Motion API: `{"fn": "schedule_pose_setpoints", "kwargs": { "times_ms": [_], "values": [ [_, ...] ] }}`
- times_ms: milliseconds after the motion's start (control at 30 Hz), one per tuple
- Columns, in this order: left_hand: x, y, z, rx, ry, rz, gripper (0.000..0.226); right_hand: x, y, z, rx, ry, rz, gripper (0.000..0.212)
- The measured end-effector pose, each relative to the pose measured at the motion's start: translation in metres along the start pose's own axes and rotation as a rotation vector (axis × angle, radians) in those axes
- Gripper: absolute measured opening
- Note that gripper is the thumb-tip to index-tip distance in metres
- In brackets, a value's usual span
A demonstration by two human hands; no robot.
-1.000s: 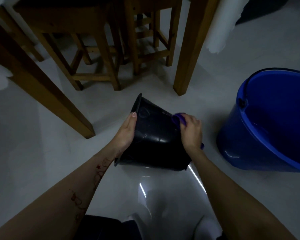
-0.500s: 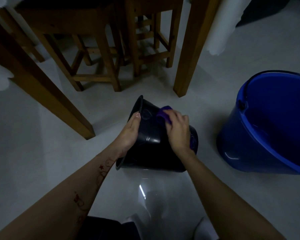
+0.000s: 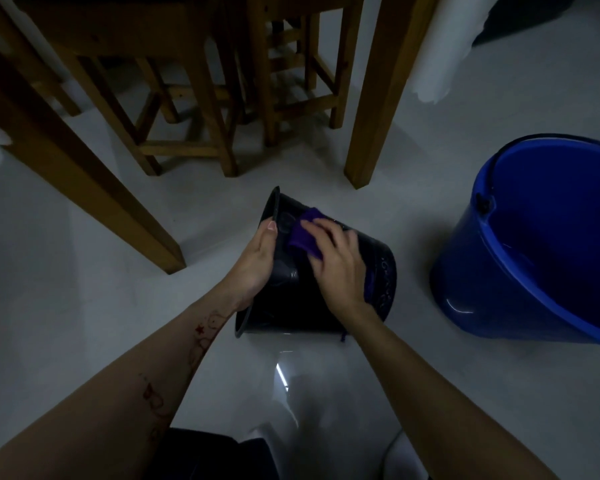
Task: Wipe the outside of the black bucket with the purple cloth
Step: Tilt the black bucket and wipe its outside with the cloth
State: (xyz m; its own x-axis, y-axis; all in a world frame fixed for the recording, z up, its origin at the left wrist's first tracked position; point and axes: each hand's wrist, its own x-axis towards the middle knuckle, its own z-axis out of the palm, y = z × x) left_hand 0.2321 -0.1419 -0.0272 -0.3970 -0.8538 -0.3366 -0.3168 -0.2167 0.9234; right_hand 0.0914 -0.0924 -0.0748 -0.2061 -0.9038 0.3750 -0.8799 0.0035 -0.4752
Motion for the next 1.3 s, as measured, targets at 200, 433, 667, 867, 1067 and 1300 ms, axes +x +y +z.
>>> {"fn": "schedule_pose_setpoints", "kwargs": {
  "times_ms": [200,433,667,867,1067,1300],
  "values": [
    [-0.003,-0.006,-0.003,0.063,0.040,-0.043,0.037,-0.004,0.082,-0.010,-0.103,-0.046,0.451,0.037],
    [0.007,0.010,0.004,-0.280,0.006,-0.288,0.061,-0.052,0.053,-0.029,0.089,0.001,0.028,0.048],
    [0.003,0.009,0.003,-0.174,0.074,-0.113,0.055,-0.011,-0.006,0.003,0.095,0.024,-0.089,0.044],
    [-0.007,0.009,-0.001,0.049,0.071,-0.014,0.039,0.011,0.046,-0.003,0.038,0.041,0.376,0.034],
    [-0.001,0.021,0.004,-0.158,0.101,-0.123,0.060,-0.046,0.043,-0.018,0.106,0.067,0.121,0.043],
    [-0.005,0.013,0.007,0.025,0.043,0.025,0.057,0.009,-0.007,-0.003,0.095,0.087,0.024,0.042]
  ]
}}
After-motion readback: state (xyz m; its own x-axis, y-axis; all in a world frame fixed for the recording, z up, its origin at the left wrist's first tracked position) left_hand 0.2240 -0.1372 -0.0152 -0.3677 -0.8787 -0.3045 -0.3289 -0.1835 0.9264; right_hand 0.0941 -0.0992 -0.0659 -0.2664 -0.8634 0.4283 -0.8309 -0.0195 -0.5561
